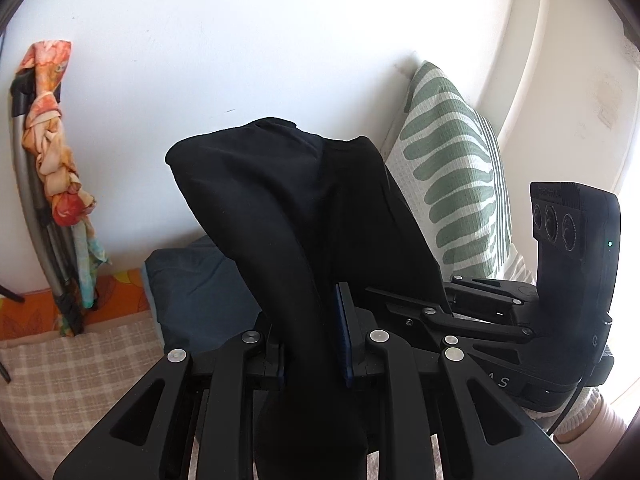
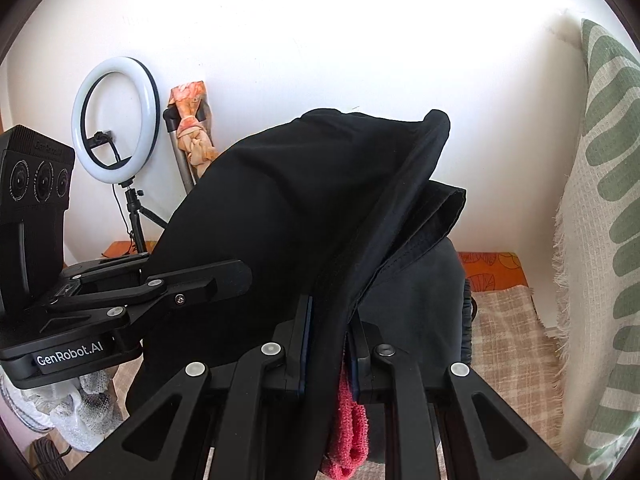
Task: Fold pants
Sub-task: 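Lower the black bundle onto the folded jeans stack and open the right tool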
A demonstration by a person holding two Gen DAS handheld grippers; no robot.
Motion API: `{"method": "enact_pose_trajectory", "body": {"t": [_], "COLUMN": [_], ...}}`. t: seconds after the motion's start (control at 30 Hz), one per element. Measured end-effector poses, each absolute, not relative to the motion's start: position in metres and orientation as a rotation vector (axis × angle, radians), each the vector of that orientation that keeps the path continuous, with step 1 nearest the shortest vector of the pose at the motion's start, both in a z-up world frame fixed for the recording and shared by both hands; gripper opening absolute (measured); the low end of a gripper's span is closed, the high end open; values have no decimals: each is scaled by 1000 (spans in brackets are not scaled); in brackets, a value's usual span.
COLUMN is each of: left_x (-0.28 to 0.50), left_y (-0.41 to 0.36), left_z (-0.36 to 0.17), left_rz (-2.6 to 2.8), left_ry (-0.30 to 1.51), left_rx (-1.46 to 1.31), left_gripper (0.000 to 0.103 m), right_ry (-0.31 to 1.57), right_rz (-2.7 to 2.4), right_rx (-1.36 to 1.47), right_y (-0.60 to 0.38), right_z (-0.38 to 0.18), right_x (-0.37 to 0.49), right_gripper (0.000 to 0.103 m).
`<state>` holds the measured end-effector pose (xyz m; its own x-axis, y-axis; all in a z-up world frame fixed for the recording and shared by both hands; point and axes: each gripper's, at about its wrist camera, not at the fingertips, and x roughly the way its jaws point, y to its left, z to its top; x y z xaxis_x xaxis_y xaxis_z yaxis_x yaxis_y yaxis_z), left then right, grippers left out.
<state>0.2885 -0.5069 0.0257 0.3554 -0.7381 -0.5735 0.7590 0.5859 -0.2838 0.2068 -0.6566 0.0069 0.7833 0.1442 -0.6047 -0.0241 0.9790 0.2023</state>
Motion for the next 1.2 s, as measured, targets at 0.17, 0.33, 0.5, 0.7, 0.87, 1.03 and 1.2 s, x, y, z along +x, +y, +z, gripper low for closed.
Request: {"method": "enact_pose_trajectory", "body": {"t": [0.17, 0.33, 0.5, 0.7, 0.87, 1.03, 1.2], "left_x": [304, 311, 314, 318, 318, 308, 292], "left_y": [-522, -524, -523, -519, -509, -499, -488], "left_z": [15, 1, -8, -7, 1, 12, 23], "left_rz": [-934, -908, -880, -803, -793, -808, -827], "left_ry": [741, 767, 774, 741, 708, 678, 664], "left_rx": [38, 59, 92, 163, 173, 179, 167], "left_gripper": [17, 17, 17, 18, 31, 31, 46], "right_ry": [698, 732, 760, 794, 763, 742, 717], "right_rz": [84, 69, 15, -103, -140, -148, -152], "right_rx": [193, 177, 144, 99, 104, 91, 74], "right_y": [-668, -671, -675, -682, -685, -675, -661], "right_z": [-9, -24, -38, -47, -38, -27, -17], "right_x": [233, 245, 249, 251, 241, 231, 214], "right_gripper": [13, 13, 16, 26, 37, 48, 56]}}
